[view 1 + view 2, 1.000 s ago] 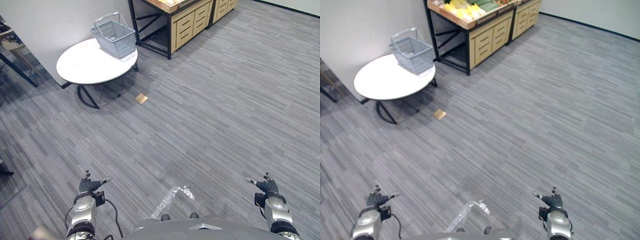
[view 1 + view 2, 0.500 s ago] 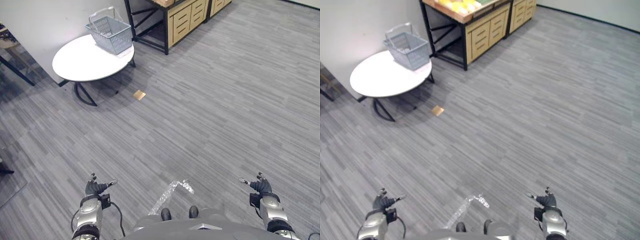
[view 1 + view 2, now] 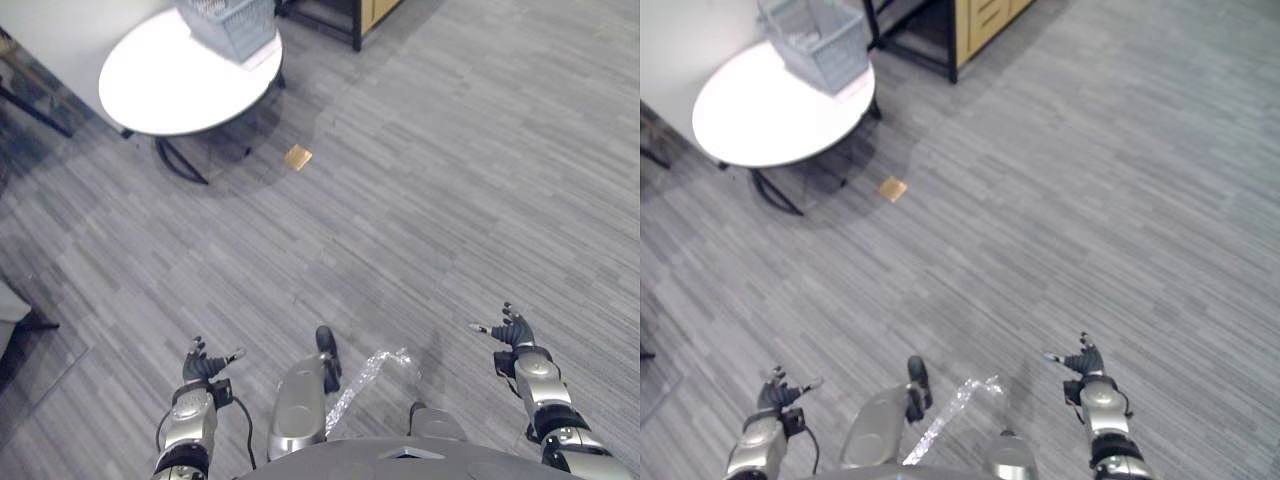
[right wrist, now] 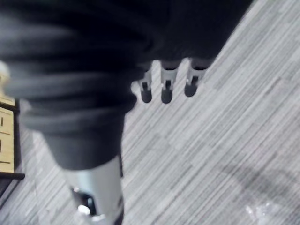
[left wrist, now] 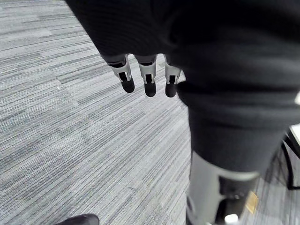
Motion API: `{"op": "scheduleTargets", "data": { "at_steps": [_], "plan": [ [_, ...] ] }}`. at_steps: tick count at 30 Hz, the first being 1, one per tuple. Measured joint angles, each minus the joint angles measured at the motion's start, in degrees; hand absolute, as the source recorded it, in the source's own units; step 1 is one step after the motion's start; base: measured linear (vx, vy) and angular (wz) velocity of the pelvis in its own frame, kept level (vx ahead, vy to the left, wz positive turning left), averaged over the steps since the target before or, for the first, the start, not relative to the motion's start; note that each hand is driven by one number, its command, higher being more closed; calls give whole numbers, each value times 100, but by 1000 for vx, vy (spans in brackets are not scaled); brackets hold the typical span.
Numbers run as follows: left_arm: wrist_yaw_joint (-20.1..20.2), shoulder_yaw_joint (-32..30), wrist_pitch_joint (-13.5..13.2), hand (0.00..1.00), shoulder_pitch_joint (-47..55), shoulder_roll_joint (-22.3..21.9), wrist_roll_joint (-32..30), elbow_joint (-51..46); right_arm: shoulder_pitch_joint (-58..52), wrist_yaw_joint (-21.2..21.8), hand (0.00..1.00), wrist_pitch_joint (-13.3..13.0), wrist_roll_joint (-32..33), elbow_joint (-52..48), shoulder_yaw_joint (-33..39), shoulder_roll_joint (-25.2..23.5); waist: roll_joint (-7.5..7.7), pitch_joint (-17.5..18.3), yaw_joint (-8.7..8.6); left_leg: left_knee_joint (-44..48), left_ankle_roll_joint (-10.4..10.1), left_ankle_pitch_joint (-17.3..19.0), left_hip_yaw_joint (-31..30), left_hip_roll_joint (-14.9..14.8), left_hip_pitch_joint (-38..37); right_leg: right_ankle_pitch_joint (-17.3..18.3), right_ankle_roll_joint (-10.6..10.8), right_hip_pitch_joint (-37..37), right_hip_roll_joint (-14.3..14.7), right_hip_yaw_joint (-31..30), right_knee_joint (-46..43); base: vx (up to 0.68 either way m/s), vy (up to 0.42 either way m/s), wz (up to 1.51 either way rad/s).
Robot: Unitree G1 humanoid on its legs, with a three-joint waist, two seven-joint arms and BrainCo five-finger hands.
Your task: Pick vegetable in the basket
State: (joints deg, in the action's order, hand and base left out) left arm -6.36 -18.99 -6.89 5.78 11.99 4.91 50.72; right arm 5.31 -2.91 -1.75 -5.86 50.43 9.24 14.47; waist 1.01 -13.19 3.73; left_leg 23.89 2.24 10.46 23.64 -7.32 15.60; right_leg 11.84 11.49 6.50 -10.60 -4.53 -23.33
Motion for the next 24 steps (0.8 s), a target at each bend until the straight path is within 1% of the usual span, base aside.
{"op": "scheduleTargets", "data": {
  "at_steps": [1,2,3,4,5,6,7,8,9,10,11,12,13,14,15,16,17,18,19,20,21,22,23,24],
  "plan": [
    [6,6,24,0,26,42,-4,50,-42,30,0,4,0,13,-93,-86,174,23,-7,-213,36,110,12,221,-307,-347,308,-457,-88,-174,-1120,431,173,33],
    [13,82,53,0,48,49,-10,48,-157,46,0,9,0,24,-141,-157,256,15,-68,-440,128,188,-110,398,-681,-1157,338,-793,-64,-269,-2075,457,141,42],
    [20,133,63,0,42,53,-18,34,-203,48,0,9,0,25,-151,-188,245,4,-125,-535,180,247,-216,458,-870,-1553,392,-912,-24,-263,-2510,492,117,61],
    [18,243,92,0,86,78,-130,6,-260,46,0,11,-2,11,-151,-236,216,-20,-200,-742,154,279,-399,523,-1285,-1355,356,-1234,77,-191,-3392,501,78,82],
    [16,360,101,0,43,97,-197,-19,-314,40,0,13,-3,-104,-148,-237,196,-23,-310,-1018,135,299,-621,571,-1679,-1004,321,-1552,92,102,-3929,704,40,116],
    [16,458,111,0,-39,112,-217,-100,-410,34,0,13,-6,-418,-143,-234,94,-49,-456,-1290,107,314,-895,572,-1985,-642,140,-1922,94,421,-4029,607,-11,107],
    [17,502,112,0,-96,122,-218,-174,-474,30,0,12,-12,-615,-137,-233,87,-46,-504,-1397,85,314,-1016,564,-2122,-471,34,-2097,102,515,-3939,512,-56,94],
    [17,546,108,0,-152,133,-218,-245,-555,22,0,10,-22,-839,-119,-233,76,-43,-561,-1502,63,319,-1131,539,-2263,-286,-43,-2273,123,585,-3738,423,-130,104],
    [18,616,106,0,-260,174,-218,-299,-652,1,0,9,-76,-1189,-69,-229,49,-45,-659,-1636,-8,361,-1426,458,-2444,-64,-243,-2557,198,624,-3081,547,-225,135],
    [19,664,105,0,-367,205,-217,-384,-669,-21,0,6,-149,-1416,-3,-203,6,-67,-757,-1705,-123,428,-1649,292,-2619,-62,-353,-2742,313,614,-1919,549,-267,131],
    [19,674,98,0,-418,217,-216,-399,-677,-31,0,7,-179,-1497,30,-199,-2,-70,-761,-1707,-168,455,-1702,209,-2691,-154,-412,-2767,350,608,-1150,581,-337,127],
    [19,684,83,0,-479,277,-216,-437,-708,-90,0,8,-229,-1687,119,-222,94,-19,-761,-1719,-331,548,-1813,98,-2852,-799,-473,-2732,339,600,796,630,-403,100],
    [17,687,62,0,-488,301,-217,-440,-698,-140,0,11,-234,-1776,157,-191,187,23,-753,-1741,-560,678,-1870,27,-3021,-1438,-497,-2715,315,546,1472,666,-423,98],
    [16,690,61,0,-482,273,-217,-430,-664,-176,0,12,-237,-1813,168,-133,150,28,-762,-1770,-691,757,-1954,-51,-3160,-2029,-491,-2620,334,568,1431,790,-470,38],
    [34,732,35,0,-475,98,-228,-310,-366,-228,0,34,-363,-1845,249,64,-156,5,-646,-1762,-787,505,-1950,-336,-3239,-1758,-595,-2711,589,722,891,622,-370,12],
    [36,729,30,0,-475,80,-228,-308,-211,-246,0,40,-441,-1930,289,74,-169,-2,-622,-1697,-784,309,-1987,-339,-3243,-1568,-663,-2805,593,707,583,584,-351,-1],
    [55,724,8,0,-460,43,-227,-270,-106,-257,0,35,-535,-2083,345,87,-203,2,-623,-1494,-817,85,-2058,-371,-3250,-1255,-724,-2805,581,773,249,434,-267,10],
    [73,719,-9,0,-438,-12,-228,-231,-36,-269,0,28,-666,-2216,349,139,-260,36,-616,-1146,-813,-99,-2141,-426,-3163,-1014,-807,-2733,590,869,69,537,-315,26],
    [99,717,-29,0,-393,-83,-226,-213,126,-288,0,21,-824,-2413,328,194,-369,85,-592,-371,-832,-372,-2314,-532,-2861,-754,-860,-2504,665,1005,53,533,-297,33],
    [100,707,-43,0,-336,-133,-226,-215,213,-334,0,11,-926,-2492,273,204,-409,68,-585,362,-902,-759,-2424,-600,-2570,-627,-908,-2232,696,1073,155,523,-266,33],
    [101,699,-51,0,-214,-212,-223,-219,329,-403,0,11,-958,-2483,116,227,-431,44,-559,1168,-916,-1389,-2443,-721,-2268,-545,-977,-1842,790,1097,413,489,-183,12],
    [109,710,-42,0,-49,-325,-220,-218,440,-468,0,11,-1055,-2485,-94,253,-469,12,-424,2355,-933,-1335,-2385,-906,-1811,-457,-1087,-1343,927,1139,799,559,-186,-10],
    [108,710,-25,0,87,-396,-218,-220,595,-541,0,16,-1136,-2482,-228,247,-551,-13,-280,3387,-785,-925,-2151,-1079,-1333,-416,-1159,-824,1041,1158,1112,443,-123,-17],
    [108,710,-15,0,151,-404,-218,-219,688,-582,0,18,-1141,-2481,-319,238,-506,-53,-210,3663,-703,-745,-2006,-1113,-1128,-392,-1187,-613,1048,1159,1236,440,-114,-13]
  ]
}}
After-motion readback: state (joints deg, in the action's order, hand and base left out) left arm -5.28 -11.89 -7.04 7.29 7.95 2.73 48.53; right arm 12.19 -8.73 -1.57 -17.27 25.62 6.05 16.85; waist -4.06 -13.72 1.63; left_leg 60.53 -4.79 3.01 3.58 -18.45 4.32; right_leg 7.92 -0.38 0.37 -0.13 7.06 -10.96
